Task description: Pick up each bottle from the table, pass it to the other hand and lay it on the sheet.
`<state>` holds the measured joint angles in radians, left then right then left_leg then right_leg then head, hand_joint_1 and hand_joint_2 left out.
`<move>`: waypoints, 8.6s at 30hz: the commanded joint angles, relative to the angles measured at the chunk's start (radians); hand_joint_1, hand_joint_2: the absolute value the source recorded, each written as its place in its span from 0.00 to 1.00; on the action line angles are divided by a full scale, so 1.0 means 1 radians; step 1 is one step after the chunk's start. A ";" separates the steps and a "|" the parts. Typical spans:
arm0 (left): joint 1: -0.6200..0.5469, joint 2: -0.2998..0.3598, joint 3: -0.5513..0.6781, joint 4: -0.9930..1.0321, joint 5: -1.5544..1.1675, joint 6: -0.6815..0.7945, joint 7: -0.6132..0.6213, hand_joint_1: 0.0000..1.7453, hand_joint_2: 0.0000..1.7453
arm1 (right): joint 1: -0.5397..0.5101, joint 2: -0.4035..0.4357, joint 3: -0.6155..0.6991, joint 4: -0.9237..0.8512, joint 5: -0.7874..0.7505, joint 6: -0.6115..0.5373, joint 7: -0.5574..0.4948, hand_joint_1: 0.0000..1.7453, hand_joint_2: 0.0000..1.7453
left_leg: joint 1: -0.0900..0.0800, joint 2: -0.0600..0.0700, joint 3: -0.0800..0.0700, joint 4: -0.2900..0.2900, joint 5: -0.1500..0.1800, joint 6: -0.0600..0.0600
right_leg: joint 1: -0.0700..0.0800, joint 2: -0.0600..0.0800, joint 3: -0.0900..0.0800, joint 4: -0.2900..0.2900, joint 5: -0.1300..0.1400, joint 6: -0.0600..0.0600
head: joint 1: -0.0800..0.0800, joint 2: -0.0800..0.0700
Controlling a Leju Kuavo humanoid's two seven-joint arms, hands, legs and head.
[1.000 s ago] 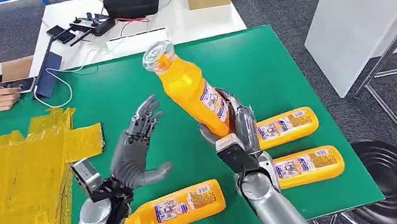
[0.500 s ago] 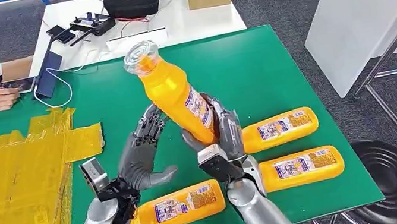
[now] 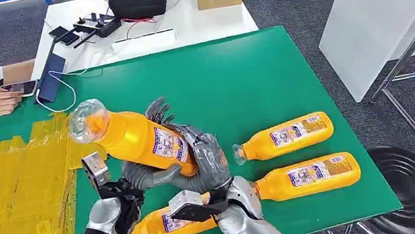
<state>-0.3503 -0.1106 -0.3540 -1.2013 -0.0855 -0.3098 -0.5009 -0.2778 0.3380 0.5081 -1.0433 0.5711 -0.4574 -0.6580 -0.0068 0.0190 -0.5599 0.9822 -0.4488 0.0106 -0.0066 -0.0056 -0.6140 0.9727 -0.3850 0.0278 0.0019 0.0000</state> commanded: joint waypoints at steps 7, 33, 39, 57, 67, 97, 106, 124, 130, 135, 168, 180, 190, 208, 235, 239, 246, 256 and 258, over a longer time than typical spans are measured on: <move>-0.047 -0.027 0.015 0.085 0.060 -0.005 0.004 0.00 1.00 | -0.024 0.004 0.101 0.187 0.032 -0.049 0.015 0.91 1.00 | 0.001 -0.002 0.003 -0.001 -0.001 -0.001 | 0.001 -0.001 0.003 -0.001 -0.001 0.000 | 0.000 0.000; 0.050 -0.093 0.162 -0.120 0.231 0.075 -0.020 1.00 1.00 | -0.025 0.002 0.029 0.269 -0.004 -0.056 0.015 0.98 1.00 | 0.004 -0.005 0.007 0.002 -0.004 -0.002 | 0.003 -0.002 0.009 -0.001 -0.004 -0.001 | 0.000 0.000; 0.045 -0.096 0.154 -0.103 0.215 0.087 -0.021 1.00 1.00 | -0.022 0.004 0.021 0.260 -0.008 -0.061 0.011 0.88 1.00 | 0.002 -0.004 0.003 0.000 -0.001 -0.001 | 0.001 -0.002 0.004 -0.001 -0.002 0.000 | 0.000 0.000; 0.057 -0.071 0.195 -0.220 -0.480 0.792 -0.022 1.00 1.00 | 0.105 -0.086 -0.016 -0.235 -0.181 0.152 0.083 0.00 1.00 | 0.001 -0.003 0.000 0.001 0.000 0.000 | 0.000 -0.002 0.000 0.000 -0.001 0.000 | 0.000 0.000; -0.160 0.102 0.363 0.055 -0.980 0.940 0.210 1.00 1.00 | 0.130 -0.163 -0.036 -0.486 -0.407 0.341 0.121 0.00 1.00 | 0.001 -0.003 0.002 0.000 0.000 -0.001 | 0.000 -0.002 0.003 0.000 0.000 0.000 | 0.000 0.000; -0.168 0.187 0.501 0.509 -1.396 1.008 0.384 0.71 1.00 | 0.097 -0.251 0.007 -0.483 -0.582 0.442 0.186 0.00 1.00 | 0.002 -0.002 0.004 -0.001 -0.001 -0.002 | 0.003 0.000 0.005 -0.001 -0.001 0.000 | 0.000 0.000; -0.242 0.179 0.484 0.721 -1.398 1.008 0.400 0.00 1.00 | 0.087 -0.241 0.009 -0.469 -0.547 0.395 0.190 0.00 1.00 | 0.002 -0.003 0.003 0.000 0.000 -0.002 | 0.003 -0.001 0.004 0.000 -0.001 0.000 | 0.000 0.000; -0.244 0.118 0.652 0.710 -0.956 0.770 0.080 0.00 1.00 | 0.087 -0.223 -0.004 -0.443 -0.515 0.414 0.193 0.00 1.00 | 0.003 -0.003 0.004 0.001 -0.001 -0.002 | 0.004 -0.001 0.006 0.000 -0.002 0.000 | 0.000 0.000; -0.215 0.089 0.677 0.588 -0.724 0.644 -0.047 0.00 1.00 | 0.079 -0.229 0.023 -0.420 -0.427 0.393 0.200 0.00 1.00 | 0.005 -0.004 0.006 0.002 -0.003 -0.003 | 0.005 -0.001 0.008 0.000 -0.003 -0.001 | 0.000 0.000; -0.187 0.066 0.670 0.452 -0.539 0.576 -0.125 0.00 1.00 | 0.060 -0.244 0.075 -0.401 -0.269 0.352 0.222 0.00 1.00 | 0.004 -0.002 0.006 0.001 -0.002 -0.003 | 0.004 0.000 0.007 0.000 -0.002 -0.001 | 0.000 0.000; -0.109 0.021 0.409 0.020 -0.284 0.491 -0.060 0.00 1.00 | -0.103 -0.374 0.408 -0.179 0.147 0.435 0.328 0.00 1.00 | 0.004 -0.003 0.006 0.001 -0.003 -0.003 | 0.005 -0.001 0.008 0.000 -0.003 -0.001 | 0.000 0.000; -0.141 0.010 0.407 0.062 -0.262 0.486 -0.055 0.00 1.00 | -0.136 -0.343 0.460 -0.059 0.172 0.430 0.369 0.00 1.00 | 0.003 -0.002 0.002 0.000 0.000 -0.002 | 0.003 -0.001 0.003 0.000 -0.001 0.000 | 0.000 0.000; -0.149 -0.005 0.392 0.110 -0.229 0.486 -0.072 0.00 1.00 | -0.226 -0.379 0.561 0.044 0.173 0.491 0.371 0.00 1.00 | 0.003 -0.004 0.004 0.001 -0.001 -0.002 | 0.004 -0.002 0.006 0.000 -0.002 0.000 | 0.000 0.000; -0.148 -0.003 0.385 0.119 -0.204 0.493 -0.073 0.00 1.00 | -0.347 -0.398 0.681 0.172 0.187 0.530 0.395 0.00 0.00 | 0.002 -0.003 0.003 0.000 0.000 -0.002 | 0.003 -0.002 0.004 0.000 -0.001 0.000 | 0.000 0.000; -0.114 -0.018 0.409 0.081 -0.201 0.475 -0.066 0.00 1.00 | -0.237 -0.229 0.531 0.288 0.422 0.244 0.583 0.00 0.00 | 0.004 -0.003 0.006 0.000 -0.001 -0.003 | 0.004 -0.001 0.006 -0.001 -0.002 -0.001 | 0.000 0.000; -0.108 -0.024 0.411 0.071 -0.202 0.467 -0.061 0.00 1.00 | -0.217 -0.187 0.458 0.318 0.485 0.202 0.619 0.00 1.00 | 0.004 -0.002 0.004 0.001 -0.002 -0.003 | 0.004 0.000 0.005 0.000 -0.002 -0.001 | -0.001 0.000; -0.096 -0.033 0.409 0.050 -0.207 0.459 -0.052 0.00 1.00 | -0.209 -0.150 0.382 0.375 0.567 0.150 0.641 0.00 1.00 | 0.003 -0.002 0.002 0.000 0.000 -0.002 | 0.003 0.000 0.003 0.000 -0.001 0.000 | 0.000 0.000; -0.089 -0.032 0.412 0.056 -0.207 0.453 -0.048 0.00 1.00 | -0.222 -0.116 0.353 0.445 0.612 0.163 0.648 0.00 1.00 | 0.003 -0.002 0.003 0.000 -0.001 -0.002 | 0.003 0.000 0.004 0.000 -0.001 0.000 | 0.000 0.000; -0.089 -0.032 0.412 0.056 -0.207 0.453 -0.048 0.00 1.00 | -0.222 -0.116 0.353 0.445 0.612 0.163 0.648 0.00 1.00 | 0.003 -0.002 0.003 0.000 0.000 -0.002 | 0.003 -0.001 0.004 0.000 -0.001 0.000 | 0.000 0.000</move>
<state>-0.4223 -0.1354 0.0435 -1.1723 -0.2911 0.1465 -0.5550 -0.4665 0.2041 0.8923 -0.7152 1.1689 -0.3101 -0.0179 -0.0050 0.0190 -0.5601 0.9823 -0.4480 0.0094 -0.0039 -0.0057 -0.6141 0.9731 -0.3849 0.0275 0.0015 0.0000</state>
